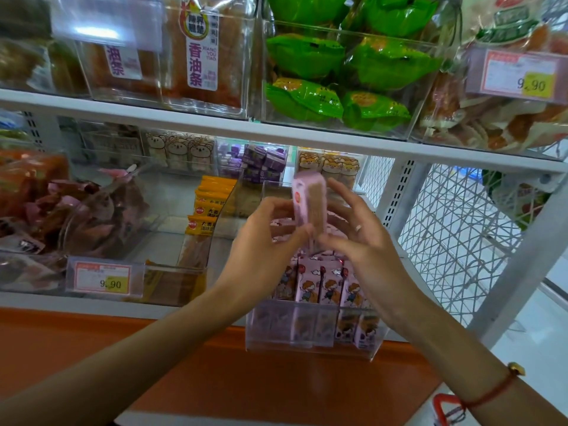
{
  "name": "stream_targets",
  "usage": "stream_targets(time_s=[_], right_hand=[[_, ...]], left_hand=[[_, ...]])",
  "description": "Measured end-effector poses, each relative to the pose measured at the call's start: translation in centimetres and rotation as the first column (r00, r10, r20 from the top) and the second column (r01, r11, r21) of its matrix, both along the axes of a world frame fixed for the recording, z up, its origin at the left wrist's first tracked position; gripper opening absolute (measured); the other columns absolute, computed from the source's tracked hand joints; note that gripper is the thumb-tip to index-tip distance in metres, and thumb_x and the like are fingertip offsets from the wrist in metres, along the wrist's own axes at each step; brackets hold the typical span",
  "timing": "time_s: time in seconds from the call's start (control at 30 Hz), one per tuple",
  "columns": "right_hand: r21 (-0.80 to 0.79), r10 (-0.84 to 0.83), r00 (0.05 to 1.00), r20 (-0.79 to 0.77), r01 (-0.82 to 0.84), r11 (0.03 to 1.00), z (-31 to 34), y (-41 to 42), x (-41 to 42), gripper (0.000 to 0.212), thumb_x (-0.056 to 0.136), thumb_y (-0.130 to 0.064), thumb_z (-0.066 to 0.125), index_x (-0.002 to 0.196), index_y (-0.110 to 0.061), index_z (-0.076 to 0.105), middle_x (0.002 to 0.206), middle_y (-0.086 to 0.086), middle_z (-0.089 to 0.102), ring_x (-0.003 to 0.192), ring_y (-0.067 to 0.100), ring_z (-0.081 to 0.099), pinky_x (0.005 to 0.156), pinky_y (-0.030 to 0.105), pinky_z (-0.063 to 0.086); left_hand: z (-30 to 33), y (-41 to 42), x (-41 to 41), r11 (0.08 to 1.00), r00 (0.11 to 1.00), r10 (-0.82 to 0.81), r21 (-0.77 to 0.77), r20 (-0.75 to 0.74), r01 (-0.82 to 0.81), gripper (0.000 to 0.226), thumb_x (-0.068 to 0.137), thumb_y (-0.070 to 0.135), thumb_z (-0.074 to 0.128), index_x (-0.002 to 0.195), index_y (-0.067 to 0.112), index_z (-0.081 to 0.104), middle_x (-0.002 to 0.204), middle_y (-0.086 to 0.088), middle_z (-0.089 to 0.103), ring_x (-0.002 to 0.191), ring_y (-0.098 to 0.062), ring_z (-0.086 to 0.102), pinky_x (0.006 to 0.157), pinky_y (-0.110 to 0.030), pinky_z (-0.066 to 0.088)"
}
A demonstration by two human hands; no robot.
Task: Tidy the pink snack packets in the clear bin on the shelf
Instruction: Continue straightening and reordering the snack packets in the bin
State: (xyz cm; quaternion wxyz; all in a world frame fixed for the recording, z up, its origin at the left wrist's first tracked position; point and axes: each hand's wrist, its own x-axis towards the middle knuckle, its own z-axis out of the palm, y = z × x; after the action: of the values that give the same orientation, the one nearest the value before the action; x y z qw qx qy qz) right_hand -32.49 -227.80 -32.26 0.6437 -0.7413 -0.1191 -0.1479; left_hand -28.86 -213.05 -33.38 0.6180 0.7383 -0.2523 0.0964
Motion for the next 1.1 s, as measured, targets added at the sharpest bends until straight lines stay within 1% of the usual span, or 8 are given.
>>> stream_targets(time_s=[0.13, 0.23, 0.33, 0.43, 0.53, 0.6, 0.87, 1.1], right_hand=[[-0.157, -0.084, 0.99, 0.11, 0.101, 0.982, -0.3, 0.9, -0.4, 0.056, 0.074, -0.03, 0.073, 0.123, -0.035, 0.045, 0.117, -0.012, 0.059, 0.1, 0.0, 0.062, 0.072, 0.017, 0.054], [-0.047, -0.113, 0.993, 0.02, 0.114, 0.992, -0.1, 0.5, -0.2, 0.038, 0.078, -0.025, 0.069, 0.113, -0.029, 0.055, 0.107, -0.005, 0.067, 0.095, 0.009, 0.067, 0.074, 0.024, 0.057], [0.185, 0.086, 0.975, -0.206, -0.047, 0.982, 0.1, -0.2, 0.2, 0.034, 0.086, -0.011, 0.059, 0.119, -0.018, 0.059, 0.1, 0.001, 0.07, 0.093, 0.016, 0.067, 0.081, 0.027, 0.053], [0.235, 0.188, 0.941, -0.282, -0.122, 0.964, 0.0, -0.4, 0.1, 0.039, 0.086, -0.016, 0.057, 0.125, -0.011, 0.057, 0.104, 0.006, 0.069, 0.096, 0.017, 0.065, 0.085, 0.029, 0.051], [0.047, 0.099, 0.962, -0.253, -0.091, 0.995, 0.0, -0.5, -0.2, 0.048, 0.076, -0.032, 0.065, 0.121, -0.016, 0.058, 0.104, 0.0, 0.072, 0.097, 0.015, 0.068, 0.088, 0.031, 0.054], [-0.014, 0.048, 0.974, -0.22, -0.052, 0.999, 0.1, -0.7, -0.3, 0.036, 0.079, -0.028, 0.067, 0.112, -0.016, 0.062, 0.098, -0.002, 0.074, 0.089, 0.013, 0.07, 0.082, 0.028, 0.056], [0.141, 0.059, 0.956, -0.288, -0.018, 0.99, 0.1, -0.9, -0.1, 0.021, 0.09, -0.017, 0.057, 0.107, -0.009, 0.065, 0.068, -0.005, 0.071, 0.061, 0.008, 0.067, 0.06, 0.018, 0.055], [-0.133, -0.042, 0.974, -0.223, 0.012, 0.991, -0.4, -1.0, -0.1, 0.017, 0.094, -0.015, 0.054, 0.106, -0.025, 0.06, 0.106, -0.005, 0.07, 0.097, 0.012, 0.066, 0.092, 0.034, 0.049]], left_hand=[[0.4, 0.0, 0.1, 0.996, 0.998, 0.039, -0.079, -0.04, -0.043, 0.034, 0.077, 0.049, 0.064, 0.103, 0.03, 0.053, 0.104, 0.014, 0.064, 0.093, -0.001, 0.066, 0.073, -0.023, 0.058], [0.7, 0.1, 0.1, 0.996, 0.996, -0.009, -0.091, -0.087, 0.001, 0.05, 0.07, 0.06, 0.061, 0.109, 0.03, 0.054, 0.107, 0.015, 0.065, 0.096, 0.004, 0.063, 0.08, -0.021, 0.056], [1.3, 0.6, 0.6, 0.981, 0.96, -0.16, -0.148, -0.23, 0.128, 0.042, 0.088, 0.046, 0.052, 0.123, 0.024, 0.054, 0.112, 0.008, 0.067, 0.102, -0.001, 0.064, 0.092, -0.026, 0.052], [1.6, 1.2, 1.0, 0.973, 0.963, -0.202, -0.147, -0.181, 0.176, 0.029, 0.094, 0.034, 0.052, 0.118, 0.018, 0.058, 0.103, 0.005, 0.072, 0.097, -0.008, 0.069, 0.079, -0.017, 0.055], [1.4, 1.4, 1.5, 0.987, 0.984, -0.095, -0.14, -0.15, 0.073, 0.039, 0.086, 0.043, 0.059, 0.119, 0.023, 0.056, 0.099, 0.005, 0.073, 0.092, -0.009, 0.07, 0.076, -0.024, 0.058], [1.4, 1.6, 1.8, 0.992, 0.985, -0.016, -0.123, -0.169, -0.005, 0.056, 0.075, 0.051, 0.064, 0.123, 0.024, 0.053, 0.094, 0.005, 0.074, 0.086, -0.009, 0.071, 0.073, -0.026, 0.058], [1.4, 1.5, 2.1, 0.997, 0.984, 0.065, -0.038, -0.167, -0.073, 0.061, 0.064, 0.065, 0.064, 0.099, 0.016, 0.06, 0.075, 0.006, 0.072, 0.062, -0.007, 0.07, 0.054, -0.018, 0.053], [1.8, 2.1, 1.8, 0.998, 0.999, -0.047, -0.032, -0.019, 0.046, 0.035, 0.072, 0.047, 0.067, 0.1, 0.027, 0.062, 0.094, 0.006, 0.072, 0.087, -0.005, 0.069, 0.073, -0.019, 0.057]])
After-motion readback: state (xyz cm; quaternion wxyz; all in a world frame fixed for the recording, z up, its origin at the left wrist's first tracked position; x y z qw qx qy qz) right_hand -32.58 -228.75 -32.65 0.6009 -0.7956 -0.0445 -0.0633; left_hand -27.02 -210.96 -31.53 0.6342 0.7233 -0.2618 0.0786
